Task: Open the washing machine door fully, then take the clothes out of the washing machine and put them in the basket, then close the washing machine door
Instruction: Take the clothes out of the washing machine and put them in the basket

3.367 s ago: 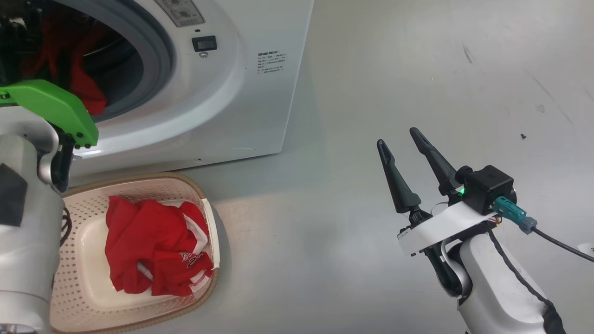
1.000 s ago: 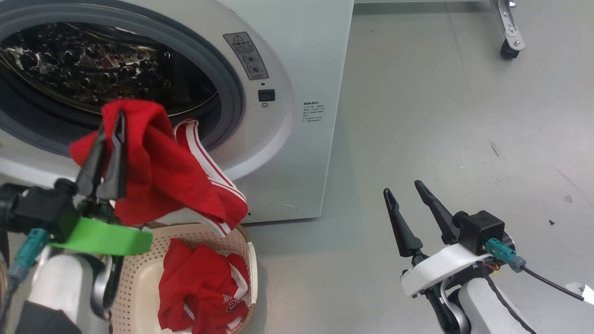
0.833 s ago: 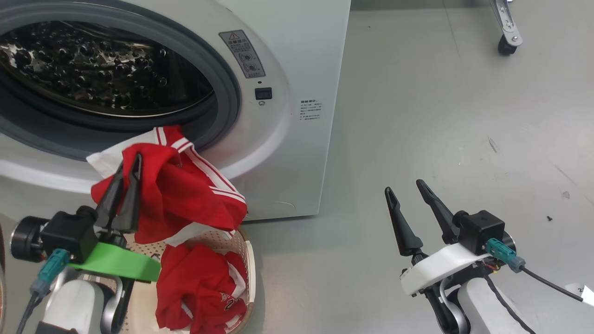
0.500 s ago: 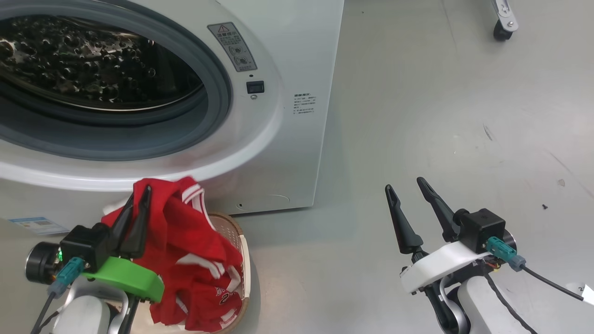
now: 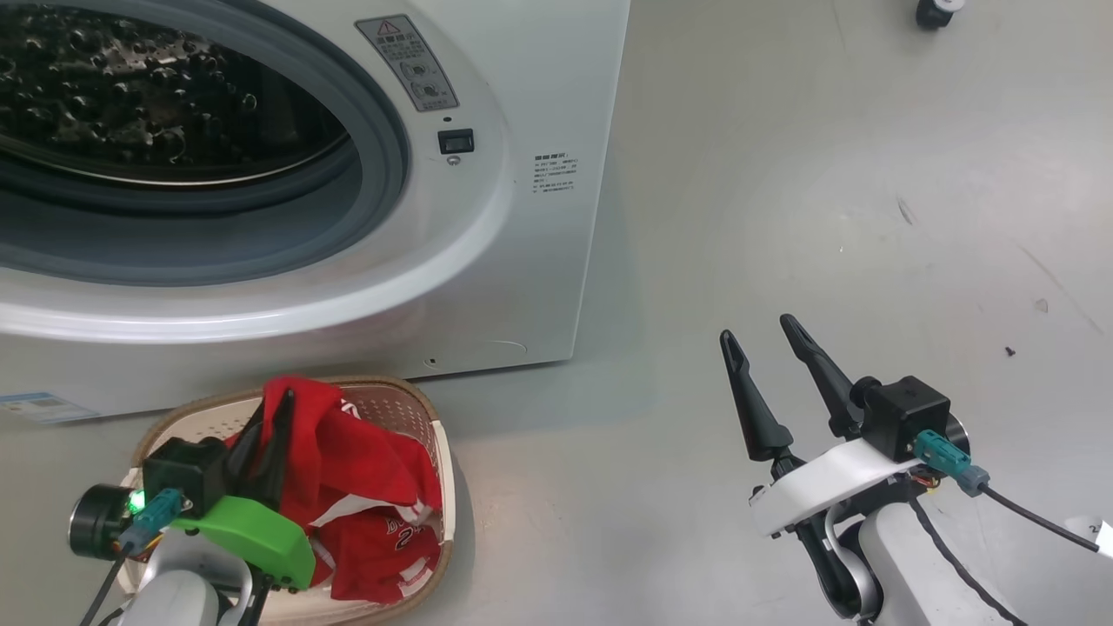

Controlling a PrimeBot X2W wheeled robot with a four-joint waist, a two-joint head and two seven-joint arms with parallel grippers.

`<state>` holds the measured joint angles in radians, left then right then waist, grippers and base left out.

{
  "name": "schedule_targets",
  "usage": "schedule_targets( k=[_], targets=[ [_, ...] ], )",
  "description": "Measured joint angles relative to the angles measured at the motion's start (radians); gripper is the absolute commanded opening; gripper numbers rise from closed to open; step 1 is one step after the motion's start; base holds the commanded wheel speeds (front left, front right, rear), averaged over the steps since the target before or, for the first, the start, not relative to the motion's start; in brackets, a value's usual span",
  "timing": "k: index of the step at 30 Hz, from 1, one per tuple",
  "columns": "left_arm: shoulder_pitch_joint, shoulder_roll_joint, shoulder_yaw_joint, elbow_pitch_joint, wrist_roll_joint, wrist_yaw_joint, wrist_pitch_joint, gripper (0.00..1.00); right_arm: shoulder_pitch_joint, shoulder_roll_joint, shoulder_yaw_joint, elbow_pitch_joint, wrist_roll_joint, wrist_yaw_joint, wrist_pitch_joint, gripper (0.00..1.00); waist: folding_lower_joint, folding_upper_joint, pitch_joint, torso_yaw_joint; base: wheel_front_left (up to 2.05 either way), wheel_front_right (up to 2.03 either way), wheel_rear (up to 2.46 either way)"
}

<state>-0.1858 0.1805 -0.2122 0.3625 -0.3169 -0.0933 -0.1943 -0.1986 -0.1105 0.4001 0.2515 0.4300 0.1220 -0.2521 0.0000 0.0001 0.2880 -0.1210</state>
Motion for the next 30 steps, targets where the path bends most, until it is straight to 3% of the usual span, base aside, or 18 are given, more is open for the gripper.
schedule_targets(
  k=[15,30],
  targets=[
    [-0.125,-0.01,-0.036,0.096,0.007,-0.009,0.017,0.0,-0.033,-0.019,-0.005,-0.029,-0.003,0.0,0.0,1.0,0.0,0.0,0.112,-0.025,0.0,0.0,0.0],
    [-0.214,-0.029,-0.013,0.299,-0.009,-0.01,0.017,0.0,-0.065,-0.048,-0.034,-0.046,-0.013,0.0,0.0,1.0,0.0,0.0,0.228,-0.028,0.0,0.0,0.0]
  ],
)
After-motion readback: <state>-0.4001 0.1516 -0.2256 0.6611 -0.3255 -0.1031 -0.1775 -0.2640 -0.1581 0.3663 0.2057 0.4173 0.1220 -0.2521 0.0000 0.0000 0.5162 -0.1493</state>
